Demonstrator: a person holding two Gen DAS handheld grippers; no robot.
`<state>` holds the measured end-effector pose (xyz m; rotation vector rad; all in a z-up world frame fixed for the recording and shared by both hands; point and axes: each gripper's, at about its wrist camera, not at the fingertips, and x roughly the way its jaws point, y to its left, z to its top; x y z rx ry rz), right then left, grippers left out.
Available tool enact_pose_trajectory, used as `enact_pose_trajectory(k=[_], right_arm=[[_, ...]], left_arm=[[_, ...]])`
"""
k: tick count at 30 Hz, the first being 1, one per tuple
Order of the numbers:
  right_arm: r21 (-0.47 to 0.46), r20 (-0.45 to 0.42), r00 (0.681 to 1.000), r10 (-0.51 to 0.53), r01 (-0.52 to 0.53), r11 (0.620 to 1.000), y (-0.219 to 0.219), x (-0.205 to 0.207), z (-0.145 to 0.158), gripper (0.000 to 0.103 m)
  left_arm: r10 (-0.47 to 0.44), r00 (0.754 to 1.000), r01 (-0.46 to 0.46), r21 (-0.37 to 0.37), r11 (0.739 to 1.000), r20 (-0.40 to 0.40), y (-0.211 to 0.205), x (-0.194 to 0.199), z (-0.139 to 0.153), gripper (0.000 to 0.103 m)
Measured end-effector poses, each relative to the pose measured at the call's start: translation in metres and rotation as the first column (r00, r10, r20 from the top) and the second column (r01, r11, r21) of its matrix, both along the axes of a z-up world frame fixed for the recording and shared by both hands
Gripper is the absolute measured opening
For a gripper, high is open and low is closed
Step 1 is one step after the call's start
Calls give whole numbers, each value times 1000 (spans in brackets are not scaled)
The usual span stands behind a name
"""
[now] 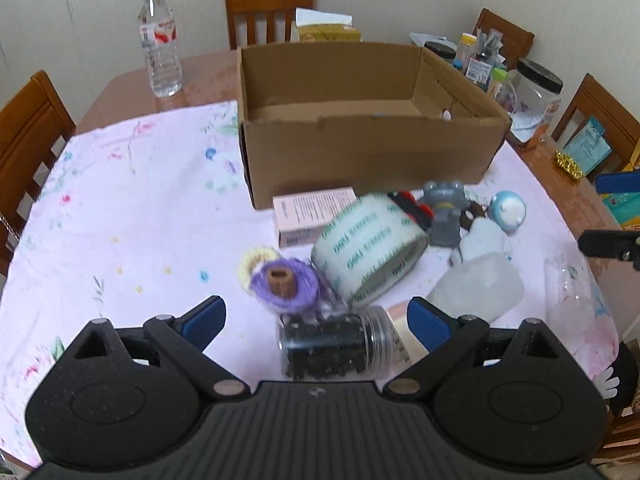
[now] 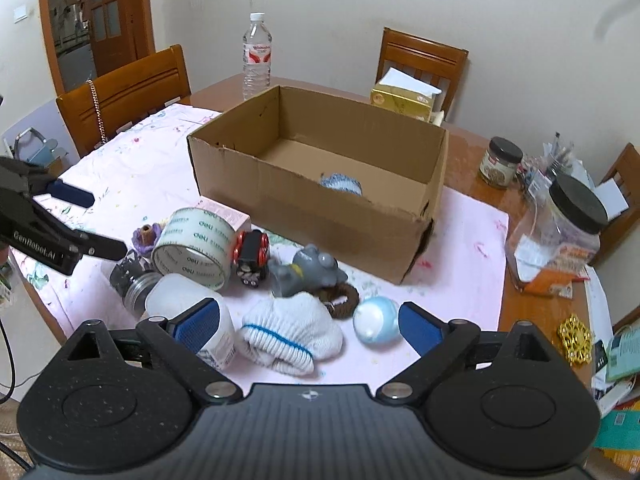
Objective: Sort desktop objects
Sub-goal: 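Grasp the jar of black hair ties with left gripper while right grasps the empty clear jar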
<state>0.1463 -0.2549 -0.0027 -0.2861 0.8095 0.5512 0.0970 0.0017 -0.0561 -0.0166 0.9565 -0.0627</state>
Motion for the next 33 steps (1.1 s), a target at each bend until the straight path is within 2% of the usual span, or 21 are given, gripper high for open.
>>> enact_pose_trajectory(k=[16,26,31,33], right_arm=[[-10,-73,991,-113,113,994,-27,-13,-25,98],[-51,-97,990,-103,98,994,-40,-14,-37,98],[-87,-99,993,-59,50,995,-49,-9,-45,100],[-97,-105,994,-35,24,995,-54,-5,-48,101]], left_arm=[[34,999,-32,63,997,-25,-16,-1,-41,97],[58,998,-57,57,997,-23,-14,2,-49,97],[73,997,-72,49,996,-17,-15,3,-49,90],[75,997,-74,37,997,-24,-15,3,-50,82]])
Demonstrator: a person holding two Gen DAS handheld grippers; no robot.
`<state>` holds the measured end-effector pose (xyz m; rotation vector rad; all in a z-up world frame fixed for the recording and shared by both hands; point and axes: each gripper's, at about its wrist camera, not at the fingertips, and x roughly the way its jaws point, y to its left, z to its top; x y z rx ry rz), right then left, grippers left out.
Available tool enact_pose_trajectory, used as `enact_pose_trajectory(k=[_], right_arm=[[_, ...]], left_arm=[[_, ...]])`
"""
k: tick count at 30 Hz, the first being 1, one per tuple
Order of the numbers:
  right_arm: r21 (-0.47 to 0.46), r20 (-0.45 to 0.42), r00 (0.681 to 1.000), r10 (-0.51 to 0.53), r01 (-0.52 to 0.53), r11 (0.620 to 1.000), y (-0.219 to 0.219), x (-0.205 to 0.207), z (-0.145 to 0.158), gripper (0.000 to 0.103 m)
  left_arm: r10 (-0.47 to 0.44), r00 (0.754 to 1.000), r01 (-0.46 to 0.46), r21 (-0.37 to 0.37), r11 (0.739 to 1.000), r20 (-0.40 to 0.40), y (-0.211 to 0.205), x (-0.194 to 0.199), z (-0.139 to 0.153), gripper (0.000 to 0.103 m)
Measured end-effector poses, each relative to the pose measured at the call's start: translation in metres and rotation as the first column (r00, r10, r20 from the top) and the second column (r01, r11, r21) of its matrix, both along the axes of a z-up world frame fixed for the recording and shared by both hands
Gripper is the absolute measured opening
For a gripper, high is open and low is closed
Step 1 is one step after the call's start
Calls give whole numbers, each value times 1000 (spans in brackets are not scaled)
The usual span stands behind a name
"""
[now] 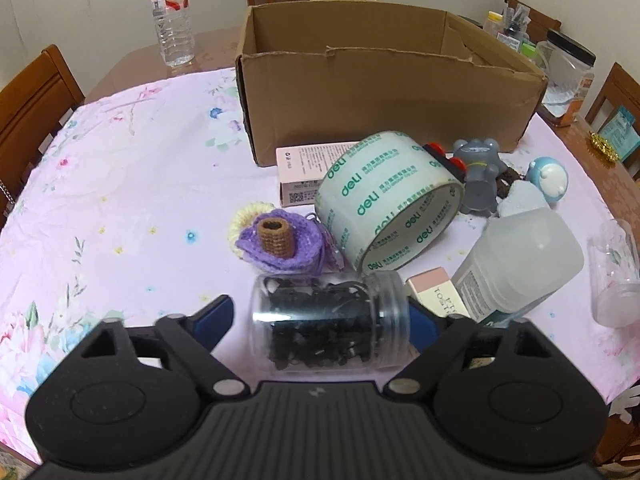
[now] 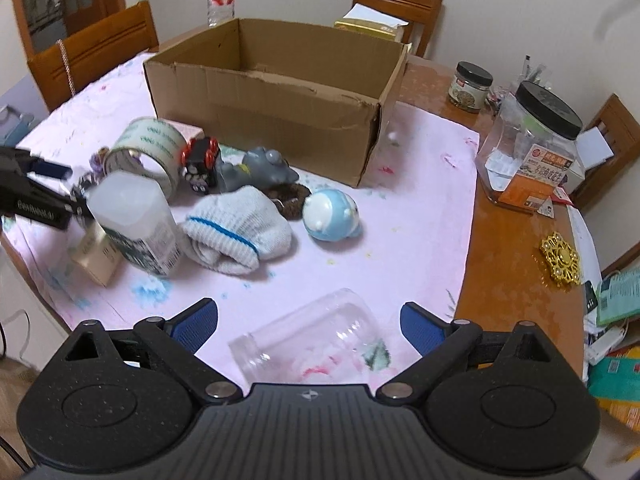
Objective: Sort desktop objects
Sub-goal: 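Grasp the jar of black hair ties with left gripper while right grasps the empty clear jar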
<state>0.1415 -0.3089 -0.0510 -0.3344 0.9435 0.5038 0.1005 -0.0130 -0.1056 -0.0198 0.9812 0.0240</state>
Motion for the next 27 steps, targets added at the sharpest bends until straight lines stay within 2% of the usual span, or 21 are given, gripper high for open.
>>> enact_pose_trajectory(k=[3,8,16,25,27], right_arm=[[-11,-31,998,46,-46,999,-6,8,-7,102],[-5,-82,986,147,-148,989,-5,15,-19,103],[7,-134,961,242,-243,970,4,22,-29,103],[-72,-139,948,286,-298,952,11,16,-39,102],[-95,-133,950,284,-297,950,12,15,-40,99]], left_arm=[[14,1000,-14,-18,1000,-17,1,2,-2,77],[32,999,-32,-28,999,-17,2,2,-3,77],[44,999,-45,-32,999,-25,3,4,-4,77],[35,999,-36,-28,999,-32,3,6,-5,75],[26,999,-27,-28,999,-33,3,6,-5,75]])
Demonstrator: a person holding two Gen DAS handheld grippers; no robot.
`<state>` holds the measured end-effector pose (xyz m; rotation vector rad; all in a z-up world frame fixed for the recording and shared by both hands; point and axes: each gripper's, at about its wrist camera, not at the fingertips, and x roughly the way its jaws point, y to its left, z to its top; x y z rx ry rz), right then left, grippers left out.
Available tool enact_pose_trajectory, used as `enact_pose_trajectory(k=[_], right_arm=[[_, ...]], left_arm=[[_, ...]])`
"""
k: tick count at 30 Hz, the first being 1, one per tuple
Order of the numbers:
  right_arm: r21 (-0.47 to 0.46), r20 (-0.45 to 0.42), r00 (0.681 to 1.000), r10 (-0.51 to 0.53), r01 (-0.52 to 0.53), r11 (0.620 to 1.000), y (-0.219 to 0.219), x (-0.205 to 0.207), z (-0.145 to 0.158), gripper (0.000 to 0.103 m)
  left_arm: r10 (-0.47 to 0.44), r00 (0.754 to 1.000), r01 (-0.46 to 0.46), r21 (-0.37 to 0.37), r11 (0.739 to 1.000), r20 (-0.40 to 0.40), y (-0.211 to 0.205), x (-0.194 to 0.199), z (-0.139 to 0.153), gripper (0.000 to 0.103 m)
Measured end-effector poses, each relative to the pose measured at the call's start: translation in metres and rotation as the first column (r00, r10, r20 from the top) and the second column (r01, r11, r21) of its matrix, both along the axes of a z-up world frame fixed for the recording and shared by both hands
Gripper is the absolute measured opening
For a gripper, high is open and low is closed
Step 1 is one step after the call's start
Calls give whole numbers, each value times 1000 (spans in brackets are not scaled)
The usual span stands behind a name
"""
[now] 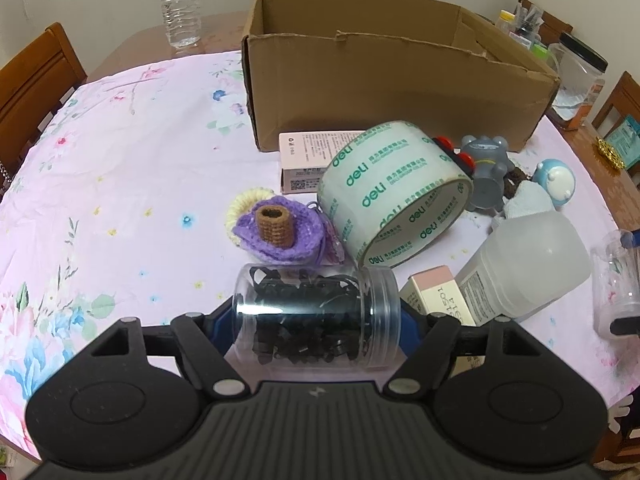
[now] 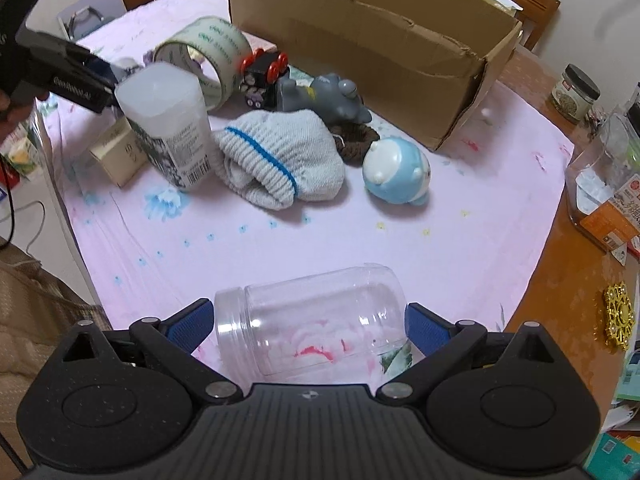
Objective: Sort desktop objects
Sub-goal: 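Grasp the jar of black hair ties with left gripper while right grasps the empty clear jar, then carry both jars into the cardboard box and open both grippers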
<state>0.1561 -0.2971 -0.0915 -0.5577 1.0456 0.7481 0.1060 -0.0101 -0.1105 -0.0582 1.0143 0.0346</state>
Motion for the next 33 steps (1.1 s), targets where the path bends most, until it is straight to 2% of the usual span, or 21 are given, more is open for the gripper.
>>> enact_pose_trajectory(k=[11,21,33], right_arm=[[41,17,997,-71,70,997,-1,5,15,99],[51,61,996,-70,67,996,18,3,36,99],[121,113,983,-146,132,984,52,11,73,99]], left_arm=[[-65,998,65,17,998,17,6,-5,15,75],[-151,988,150,23,988,24,15,-8,42,75],[-252,959,256,-16,966,128,30,12,84,75]])
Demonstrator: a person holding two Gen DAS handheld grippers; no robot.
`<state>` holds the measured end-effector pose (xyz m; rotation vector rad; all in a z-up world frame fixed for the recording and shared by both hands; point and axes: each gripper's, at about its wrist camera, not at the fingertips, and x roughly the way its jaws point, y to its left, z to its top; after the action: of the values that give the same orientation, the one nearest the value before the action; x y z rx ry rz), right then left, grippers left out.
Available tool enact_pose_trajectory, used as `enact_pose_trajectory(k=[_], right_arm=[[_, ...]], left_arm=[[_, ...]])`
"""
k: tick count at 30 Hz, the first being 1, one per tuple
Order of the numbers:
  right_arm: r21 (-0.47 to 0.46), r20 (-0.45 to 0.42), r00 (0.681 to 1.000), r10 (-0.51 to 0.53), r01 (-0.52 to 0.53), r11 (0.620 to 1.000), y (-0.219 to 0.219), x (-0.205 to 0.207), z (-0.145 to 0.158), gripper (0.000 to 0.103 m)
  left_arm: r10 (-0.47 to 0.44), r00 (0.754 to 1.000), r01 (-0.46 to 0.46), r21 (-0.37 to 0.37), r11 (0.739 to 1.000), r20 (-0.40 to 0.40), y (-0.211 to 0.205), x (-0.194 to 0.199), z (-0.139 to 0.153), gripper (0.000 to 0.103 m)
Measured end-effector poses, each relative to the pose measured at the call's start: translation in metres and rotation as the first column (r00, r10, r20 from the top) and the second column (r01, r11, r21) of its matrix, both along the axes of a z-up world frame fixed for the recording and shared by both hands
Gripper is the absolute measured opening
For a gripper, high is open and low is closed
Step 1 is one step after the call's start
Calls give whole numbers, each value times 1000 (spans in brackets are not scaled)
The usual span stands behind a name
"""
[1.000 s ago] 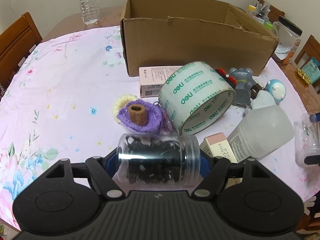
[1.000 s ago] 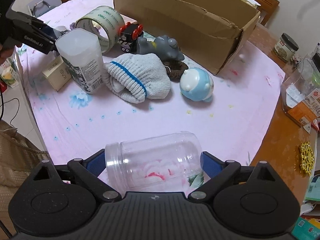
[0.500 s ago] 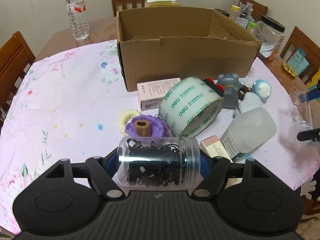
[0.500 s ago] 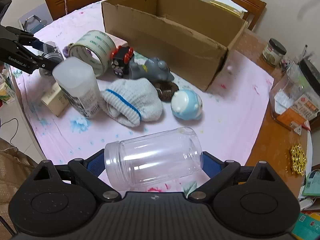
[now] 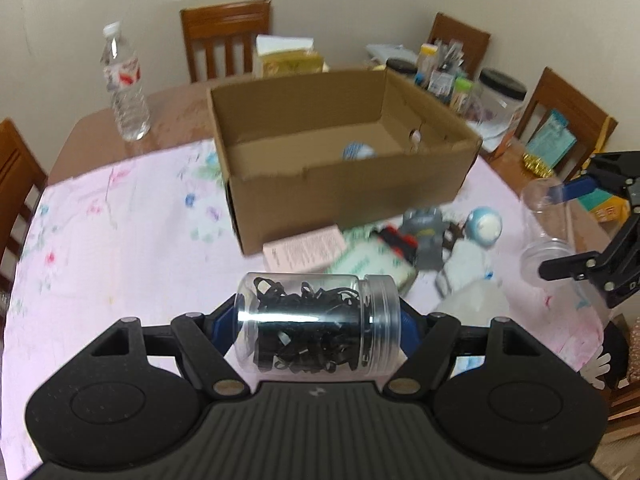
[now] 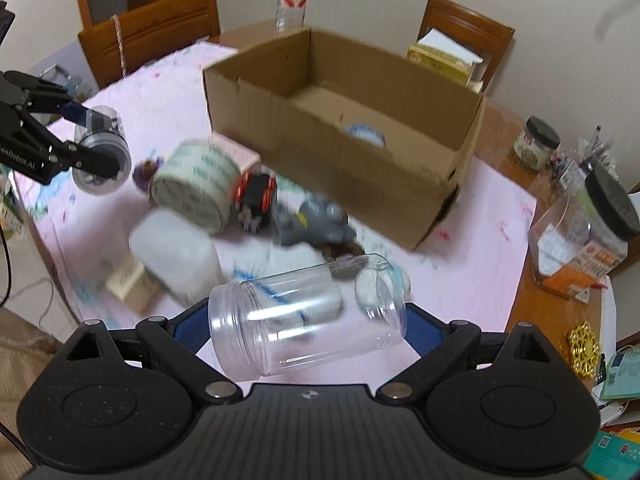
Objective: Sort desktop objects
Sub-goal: 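Carry both jars into the cardboard box and open both grippers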
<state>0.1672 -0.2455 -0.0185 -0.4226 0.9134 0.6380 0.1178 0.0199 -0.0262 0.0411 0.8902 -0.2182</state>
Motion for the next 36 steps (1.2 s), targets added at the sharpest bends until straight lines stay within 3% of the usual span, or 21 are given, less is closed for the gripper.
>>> enact_pose_trajectory(k=[8,13,19,30,36], right_arm=[[16,75,996,-46,45,999,28,11,30,99],[31,100,995,-30,27,999,42,24,40,99],[84,106,994,-20,11,996,51,47,46,99],[159,56,981,-184,173,972,60,114,44,99],[144,63,978,-199,188,972,70,145,35,99]], left_arm=[[-95,994,96,-11,995,55,8,29,23,75],[-108,992,109,-19,994,61,7,45,30,75],[-78,995,80,-18,997,67,5,68,37,75],[-24,998,24,5,1000,59,2,131,36,75],[12,999,-13,26,1000,34,-1,167,27,75]])
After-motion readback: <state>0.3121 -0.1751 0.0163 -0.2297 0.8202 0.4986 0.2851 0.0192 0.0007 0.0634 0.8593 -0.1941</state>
